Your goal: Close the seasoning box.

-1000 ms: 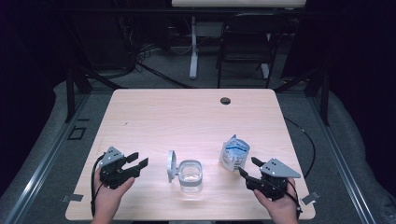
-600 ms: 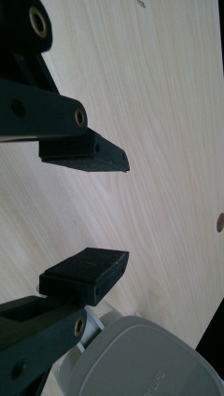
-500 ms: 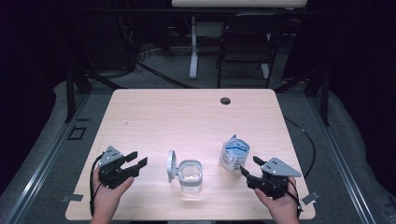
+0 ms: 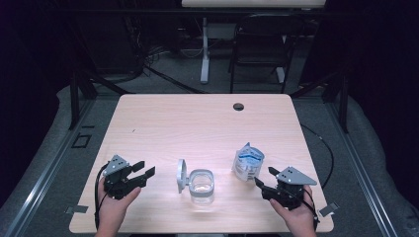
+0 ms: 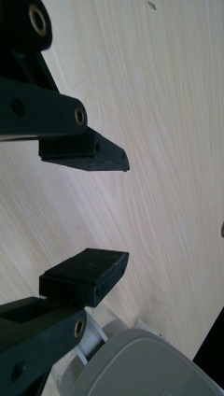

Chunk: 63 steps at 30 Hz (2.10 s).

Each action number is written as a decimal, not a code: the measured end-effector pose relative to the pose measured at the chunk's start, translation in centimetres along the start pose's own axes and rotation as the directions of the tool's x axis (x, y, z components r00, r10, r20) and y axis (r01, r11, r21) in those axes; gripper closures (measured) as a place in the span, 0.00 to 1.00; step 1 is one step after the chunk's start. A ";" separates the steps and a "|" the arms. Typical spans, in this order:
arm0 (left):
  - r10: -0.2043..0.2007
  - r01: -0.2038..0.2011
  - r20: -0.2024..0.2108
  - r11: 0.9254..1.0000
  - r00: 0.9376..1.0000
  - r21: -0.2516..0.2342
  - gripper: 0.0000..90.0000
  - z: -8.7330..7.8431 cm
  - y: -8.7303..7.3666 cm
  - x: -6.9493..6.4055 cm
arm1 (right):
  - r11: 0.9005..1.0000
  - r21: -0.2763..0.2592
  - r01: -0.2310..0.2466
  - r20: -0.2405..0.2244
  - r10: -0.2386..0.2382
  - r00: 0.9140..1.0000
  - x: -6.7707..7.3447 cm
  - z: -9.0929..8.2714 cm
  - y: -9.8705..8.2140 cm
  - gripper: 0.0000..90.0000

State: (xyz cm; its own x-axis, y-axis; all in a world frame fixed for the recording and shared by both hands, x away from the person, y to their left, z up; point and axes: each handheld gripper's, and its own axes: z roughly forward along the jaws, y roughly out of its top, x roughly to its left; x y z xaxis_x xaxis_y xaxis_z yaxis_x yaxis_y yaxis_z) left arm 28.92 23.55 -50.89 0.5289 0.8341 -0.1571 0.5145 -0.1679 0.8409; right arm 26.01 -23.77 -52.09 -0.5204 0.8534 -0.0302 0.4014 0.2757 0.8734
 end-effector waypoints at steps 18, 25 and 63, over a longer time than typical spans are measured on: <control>-0.010 0.010 -0.013 1.000 1.000 -0.005 0.55 -0.4 -0.2 0.3 | 1.000 0.012 0.011 -0.056 -0.011 0.998 0.2 3.0 0.5 0.39; -0.006 0.006 -0.010 1.000 1.000 -0.001 0.55 -0.4 -0.2 0.2 | 1.000 0.018 0.002 -0.066 -0.001 0.998 0.4 3.9 0.7 0.39; -0.008 0.007 -0.018 1.000 1.000 -0.011 0.55 -0.6 -0.1 0.3 | 0.999 0.032 -0.028 -0.030 0.029 0.999 0.9 6.3 0.6 0.49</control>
State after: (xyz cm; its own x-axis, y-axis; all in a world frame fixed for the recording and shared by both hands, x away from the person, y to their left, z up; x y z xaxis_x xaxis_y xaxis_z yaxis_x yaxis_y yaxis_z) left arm 28.60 24.12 -50.71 0.5129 0.8445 -0.1543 0.5108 -0.1557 0.8455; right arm 30.49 -20.02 -54.63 -0.5307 0.8475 0.0095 0.4397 0.2657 0.8579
